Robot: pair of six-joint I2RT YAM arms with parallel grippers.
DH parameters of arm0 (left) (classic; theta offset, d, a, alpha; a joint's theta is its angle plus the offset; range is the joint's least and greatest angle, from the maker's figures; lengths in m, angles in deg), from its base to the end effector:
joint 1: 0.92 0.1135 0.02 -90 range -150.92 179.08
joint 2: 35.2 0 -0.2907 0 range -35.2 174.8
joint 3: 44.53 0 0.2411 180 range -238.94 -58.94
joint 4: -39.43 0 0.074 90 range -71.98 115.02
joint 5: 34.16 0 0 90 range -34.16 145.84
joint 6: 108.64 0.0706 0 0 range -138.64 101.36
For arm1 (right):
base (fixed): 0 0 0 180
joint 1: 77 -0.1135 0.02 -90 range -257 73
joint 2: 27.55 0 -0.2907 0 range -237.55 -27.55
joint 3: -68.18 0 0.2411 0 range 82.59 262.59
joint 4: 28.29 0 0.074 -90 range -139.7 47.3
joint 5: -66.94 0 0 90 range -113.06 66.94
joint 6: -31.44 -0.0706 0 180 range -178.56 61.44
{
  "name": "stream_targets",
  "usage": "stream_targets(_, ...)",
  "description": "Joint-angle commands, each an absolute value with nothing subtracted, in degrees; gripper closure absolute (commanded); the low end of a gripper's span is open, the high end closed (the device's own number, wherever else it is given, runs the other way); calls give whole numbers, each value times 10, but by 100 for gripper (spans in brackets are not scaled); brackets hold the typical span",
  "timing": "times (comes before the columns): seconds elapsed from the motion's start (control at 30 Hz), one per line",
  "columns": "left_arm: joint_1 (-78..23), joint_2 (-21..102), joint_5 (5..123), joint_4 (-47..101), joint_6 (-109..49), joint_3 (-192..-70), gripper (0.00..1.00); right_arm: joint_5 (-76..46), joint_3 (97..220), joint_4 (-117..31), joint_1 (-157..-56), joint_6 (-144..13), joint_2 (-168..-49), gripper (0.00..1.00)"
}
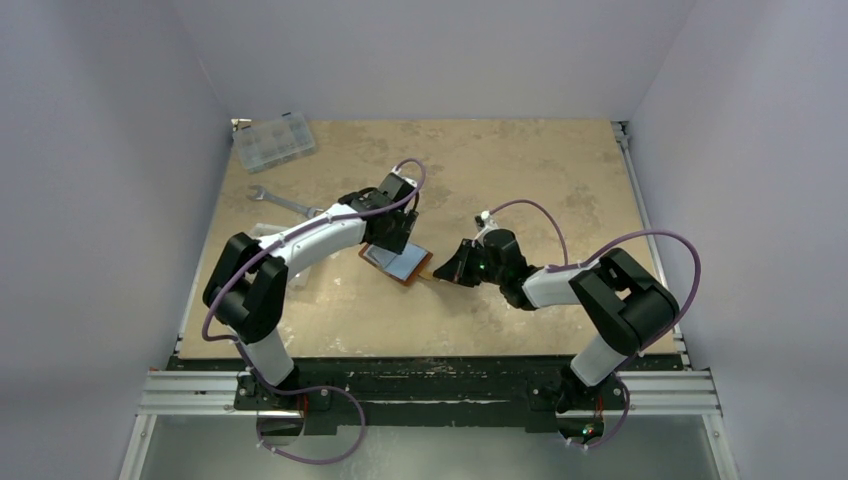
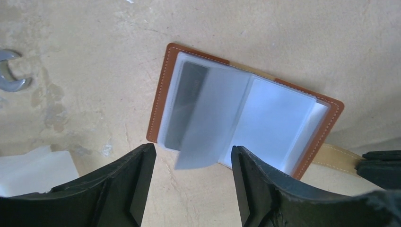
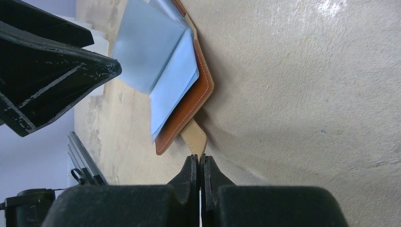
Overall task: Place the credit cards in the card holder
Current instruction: Open the card holder at the center of the board.
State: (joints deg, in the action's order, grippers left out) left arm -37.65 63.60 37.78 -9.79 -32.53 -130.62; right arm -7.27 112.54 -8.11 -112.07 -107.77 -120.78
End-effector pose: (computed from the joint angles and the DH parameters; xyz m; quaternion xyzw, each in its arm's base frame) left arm 0.3065 -0.2014 0.2232 0.1524 0.9467 0.0353 0.2816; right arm 0.2504 0.1993 0.1540 0.0354 0.8542 0.4265 0.2952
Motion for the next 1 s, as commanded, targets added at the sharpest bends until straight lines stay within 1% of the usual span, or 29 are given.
stream_targets(0.0, -368, 635, 430, -80, -321, -1310, 34, -71, 1133, -80, -1126, -1059, -1200, 100)
stream_targets(0.1, -365, 637, 469, -71, -321, -1306, 31, -68, 1135, -79, -1126, -1058, -1207, 100)
stream_targets(0.23, -362, 640, 568, -49, -333, -1300, 31, -65, 1138, -78, -1125, -1058, -1214, 100)
stream_targets(0.27, -362, 642, 571, -48, -336, -1300, 30, -65, 1137, -76, -1126, -1058, -1215, 100)
stream_targets(0.37, -360, 636, 542, -41, -344, -1293, 24, -62, 1137, -74, -1126, -1058, -1220, 100)
stream_targets(0.47, -343, 641, 539, -41, -348, -1289, 21, -60, 1138, -74, -1126, -1058, -1221, 100)
stream_targets(0.97, -331, 699, 550, -32, -344, -1280, 20, -55, 1149, -77, -1126, -1058, -1232, 100)
